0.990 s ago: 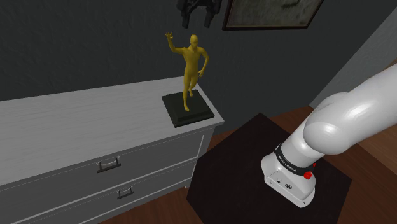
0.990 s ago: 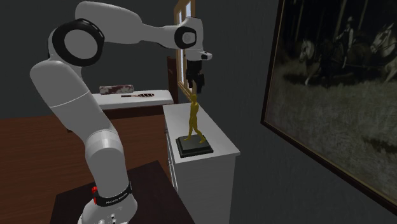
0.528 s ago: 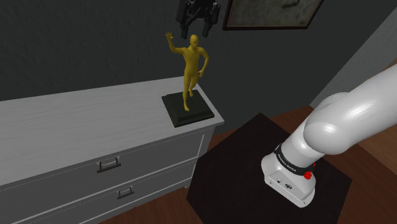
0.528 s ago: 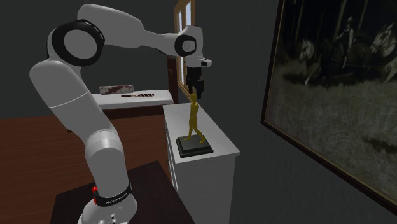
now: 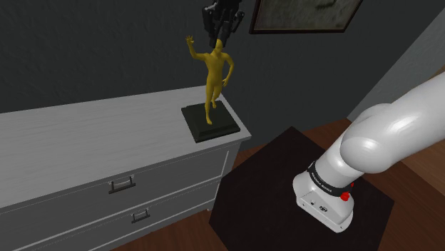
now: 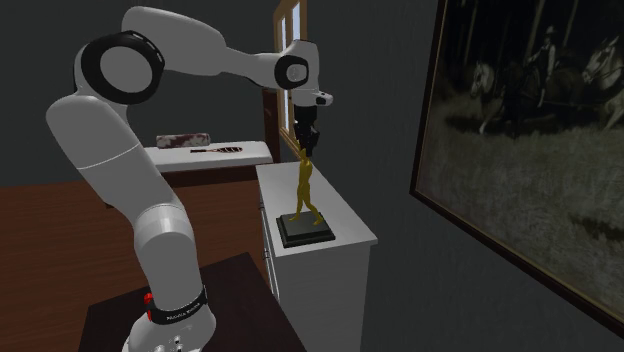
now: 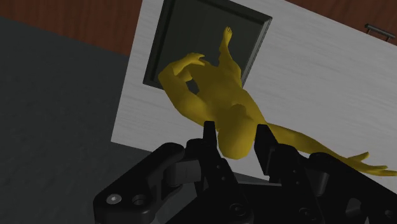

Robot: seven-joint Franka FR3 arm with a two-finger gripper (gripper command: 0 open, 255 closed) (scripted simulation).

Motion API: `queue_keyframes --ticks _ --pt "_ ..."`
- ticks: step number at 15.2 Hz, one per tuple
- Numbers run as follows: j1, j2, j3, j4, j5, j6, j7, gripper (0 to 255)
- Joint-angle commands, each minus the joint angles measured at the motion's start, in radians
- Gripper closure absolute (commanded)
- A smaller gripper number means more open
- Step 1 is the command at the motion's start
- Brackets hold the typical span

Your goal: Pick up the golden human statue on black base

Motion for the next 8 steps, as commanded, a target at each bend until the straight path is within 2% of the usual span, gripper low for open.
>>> queue_keyframes --ticks 1,8 --pt "0.000 0.000 0.000 0.000 0.000 0.000 0.000 255" --pt "-0.003 0.009 -0.003 0.089 -0.005 -0.081 0.007 255"
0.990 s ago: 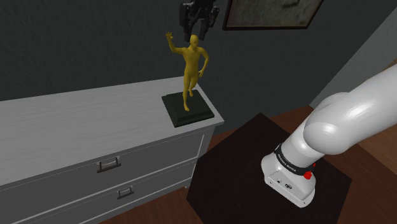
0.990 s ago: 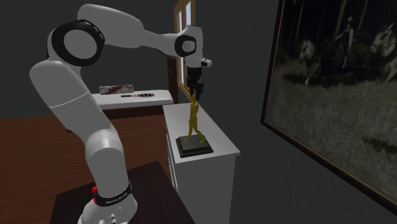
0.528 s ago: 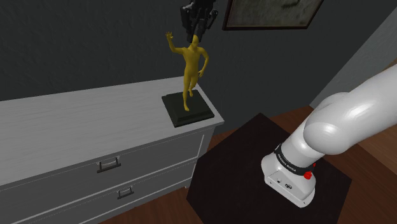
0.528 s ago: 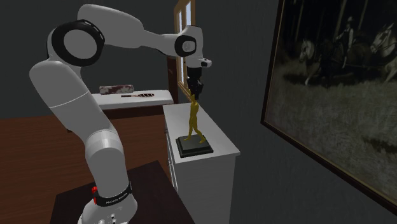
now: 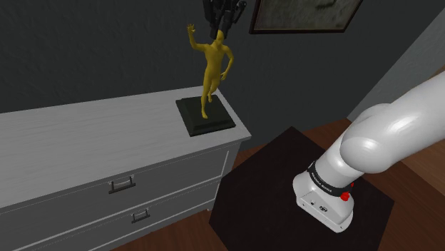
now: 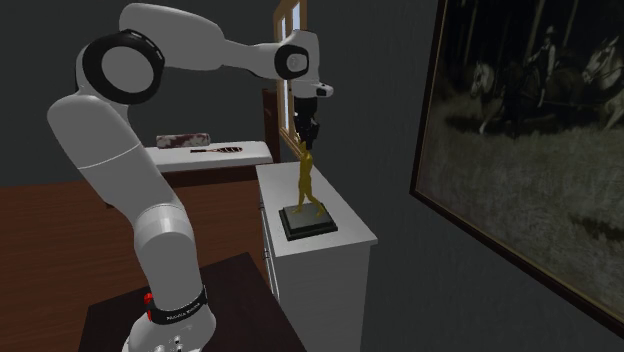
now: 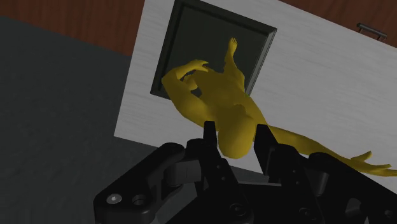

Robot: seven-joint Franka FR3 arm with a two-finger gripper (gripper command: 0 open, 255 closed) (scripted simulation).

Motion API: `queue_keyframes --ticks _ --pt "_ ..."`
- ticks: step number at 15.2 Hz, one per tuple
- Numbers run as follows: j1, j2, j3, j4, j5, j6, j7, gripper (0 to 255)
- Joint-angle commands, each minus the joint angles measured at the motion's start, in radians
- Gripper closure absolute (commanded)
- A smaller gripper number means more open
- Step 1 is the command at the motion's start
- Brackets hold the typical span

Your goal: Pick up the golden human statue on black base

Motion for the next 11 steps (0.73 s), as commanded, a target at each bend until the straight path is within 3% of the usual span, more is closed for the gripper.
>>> queue_keyframes --ticks 1,11 --pt "-0.001 0.004 -0.001 0.032 -0.002 -0.027 0.002 255" --pt "-0.004 0.027 -0.003 0.165 -0.009 -0.137 0.013 255"
